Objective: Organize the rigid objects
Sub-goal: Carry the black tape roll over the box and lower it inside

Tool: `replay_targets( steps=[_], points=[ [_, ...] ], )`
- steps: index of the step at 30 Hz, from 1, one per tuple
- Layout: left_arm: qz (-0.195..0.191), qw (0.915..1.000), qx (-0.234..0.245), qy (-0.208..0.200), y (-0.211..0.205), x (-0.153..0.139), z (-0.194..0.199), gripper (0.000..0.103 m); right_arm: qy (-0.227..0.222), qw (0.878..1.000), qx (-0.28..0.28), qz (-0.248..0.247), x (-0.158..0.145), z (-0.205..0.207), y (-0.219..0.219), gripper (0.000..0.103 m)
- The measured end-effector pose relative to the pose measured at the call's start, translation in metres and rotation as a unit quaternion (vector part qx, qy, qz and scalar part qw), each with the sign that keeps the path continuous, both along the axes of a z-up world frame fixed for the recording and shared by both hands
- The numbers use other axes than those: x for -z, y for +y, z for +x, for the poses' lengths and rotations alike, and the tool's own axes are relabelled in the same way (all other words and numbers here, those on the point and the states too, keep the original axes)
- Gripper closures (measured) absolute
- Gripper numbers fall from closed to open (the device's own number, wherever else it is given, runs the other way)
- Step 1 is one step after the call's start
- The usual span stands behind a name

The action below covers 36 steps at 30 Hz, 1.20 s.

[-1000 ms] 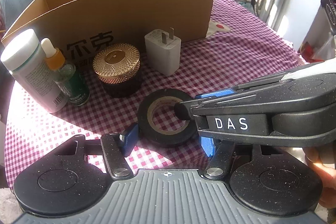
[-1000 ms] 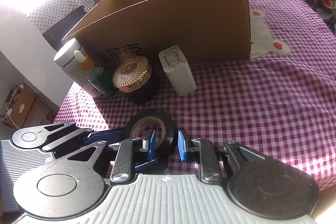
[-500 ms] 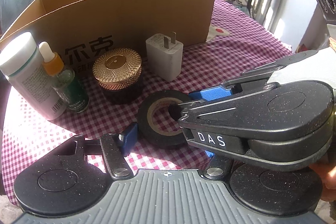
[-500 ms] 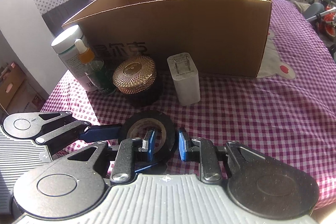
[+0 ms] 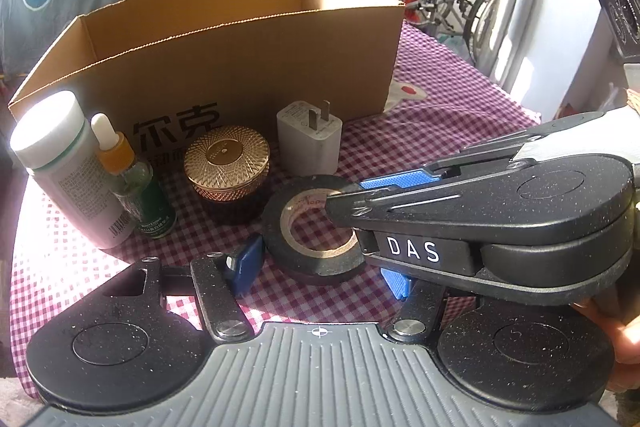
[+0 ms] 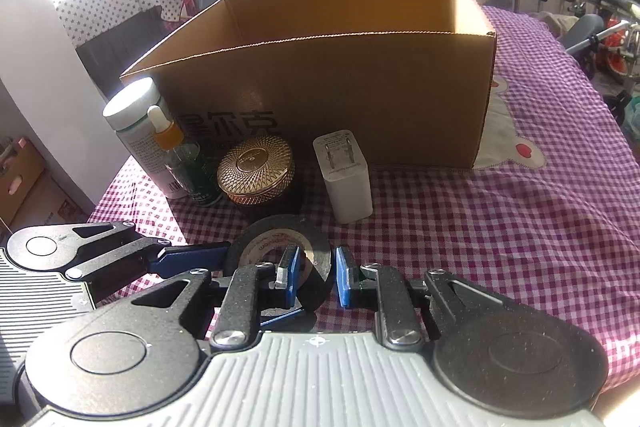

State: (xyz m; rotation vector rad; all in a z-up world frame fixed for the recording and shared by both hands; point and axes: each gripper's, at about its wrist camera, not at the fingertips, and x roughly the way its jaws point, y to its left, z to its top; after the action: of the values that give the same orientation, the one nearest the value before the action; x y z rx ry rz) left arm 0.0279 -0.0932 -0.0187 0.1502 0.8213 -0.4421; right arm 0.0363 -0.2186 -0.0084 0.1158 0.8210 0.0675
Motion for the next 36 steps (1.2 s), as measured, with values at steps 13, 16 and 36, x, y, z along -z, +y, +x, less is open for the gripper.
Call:
replay_targets(
  steps=[13,16,36],
  points=[
    [-0.016,0.9939,-0.008,-0.109,0.016,-0.115,0.031,0.040,-0.142,0.989,-0.032,-0.015,-0.116,0.028,0.010,0.081],
    [-0.007,0.9937,-0.011,-0.111,0.018,-0.133,0.059,0.041,-0.142,0.988,-0.053,-0.016,-0.136,0.062,0.009,0.081],
    [0.006,0.9641,-0.081,0.253,0.060,-0.029,0.268,0.041,0.194,0.975,-0.077,0.076,-0.009,0.325,-0.012,0.082]
  ],
)
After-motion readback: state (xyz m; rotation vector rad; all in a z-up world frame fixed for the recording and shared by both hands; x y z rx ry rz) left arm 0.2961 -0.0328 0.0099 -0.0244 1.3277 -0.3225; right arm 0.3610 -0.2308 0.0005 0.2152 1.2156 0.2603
